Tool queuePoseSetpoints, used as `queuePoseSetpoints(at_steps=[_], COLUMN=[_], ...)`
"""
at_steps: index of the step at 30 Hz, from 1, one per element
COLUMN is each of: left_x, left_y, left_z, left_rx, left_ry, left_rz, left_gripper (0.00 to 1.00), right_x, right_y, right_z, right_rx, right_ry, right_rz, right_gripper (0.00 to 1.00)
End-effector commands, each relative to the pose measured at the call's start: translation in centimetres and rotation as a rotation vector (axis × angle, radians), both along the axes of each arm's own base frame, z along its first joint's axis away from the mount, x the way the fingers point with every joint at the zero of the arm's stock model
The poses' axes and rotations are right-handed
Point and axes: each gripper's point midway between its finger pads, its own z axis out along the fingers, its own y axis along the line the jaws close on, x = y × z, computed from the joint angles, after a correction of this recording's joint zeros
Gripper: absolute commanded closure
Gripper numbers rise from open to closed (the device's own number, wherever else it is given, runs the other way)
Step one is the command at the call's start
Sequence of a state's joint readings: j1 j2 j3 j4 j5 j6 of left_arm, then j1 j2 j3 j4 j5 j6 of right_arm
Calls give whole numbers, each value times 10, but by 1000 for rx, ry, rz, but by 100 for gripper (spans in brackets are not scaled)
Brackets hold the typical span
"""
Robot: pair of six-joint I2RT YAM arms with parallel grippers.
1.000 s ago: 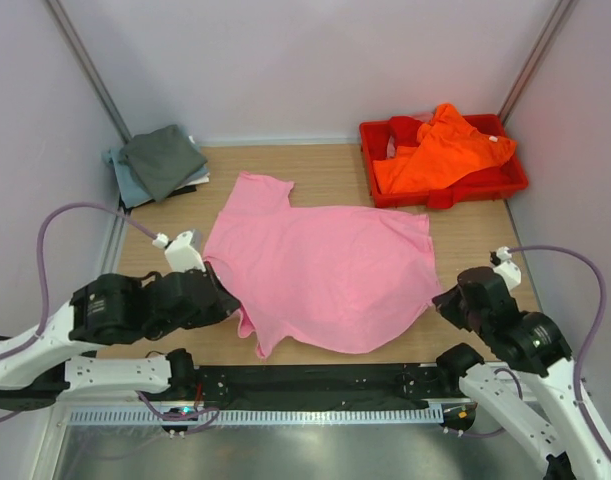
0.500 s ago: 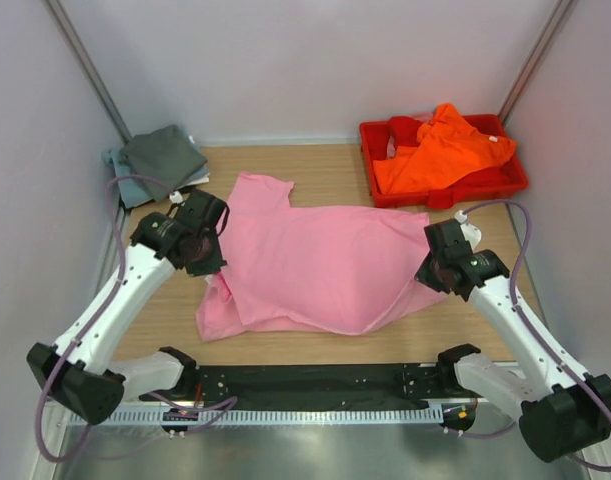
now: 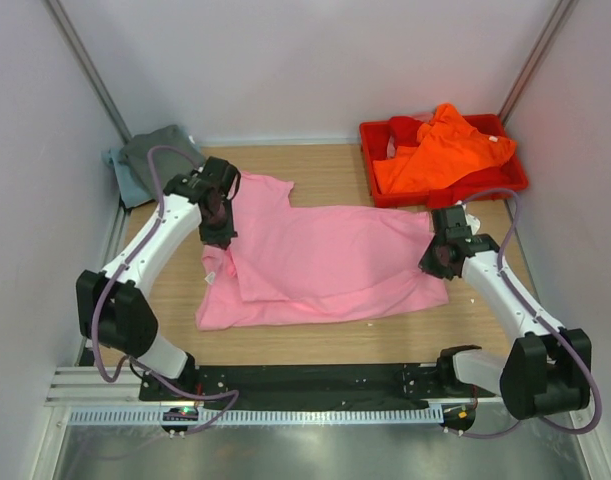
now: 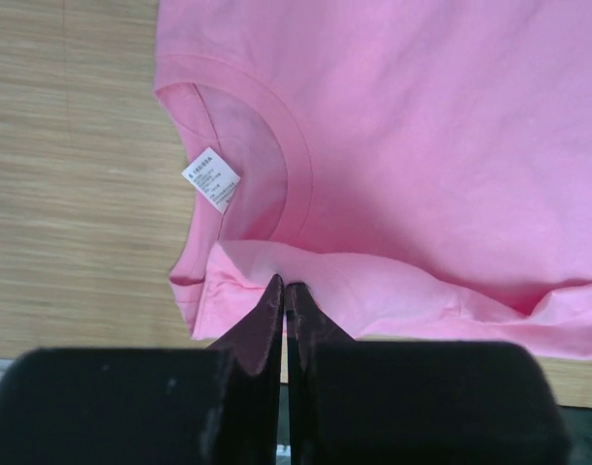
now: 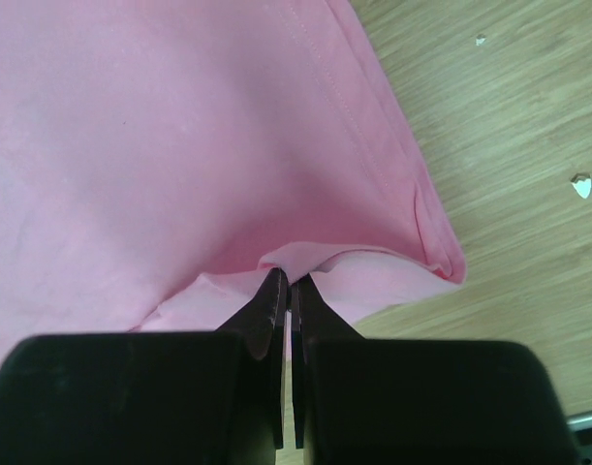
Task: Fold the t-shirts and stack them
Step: Fold the tshirt
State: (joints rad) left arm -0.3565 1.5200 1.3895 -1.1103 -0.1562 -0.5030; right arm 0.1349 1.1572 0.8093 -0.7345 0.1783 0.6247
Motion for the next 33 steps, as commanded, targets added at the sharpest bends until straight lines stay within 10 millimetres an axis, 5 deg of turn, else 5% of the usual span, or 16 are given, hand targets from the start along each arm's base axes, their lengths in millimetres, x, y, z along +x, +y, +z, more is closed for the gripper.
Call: queuePoseSetpoints(at_steps=[1, 24, 33], left_x=[26, 66, 85], left_y=[8, 24, 30], left_z=[11, -34, -31], left_rx=[23, 155, 216], left_ry=[-55, 77, 71], left_rz=[-15, -25, -23], left_gripper=[100, 100, 100], right_x=[14, 6, 4], right_y=[-3, -38, -47], right_z=[-2, -12, -29], right_rx=[-14, -76, -87], right_ry=[-39, -71, -20], right_rz=[15, -150, -194], right_gripper=[99, 99, 99])
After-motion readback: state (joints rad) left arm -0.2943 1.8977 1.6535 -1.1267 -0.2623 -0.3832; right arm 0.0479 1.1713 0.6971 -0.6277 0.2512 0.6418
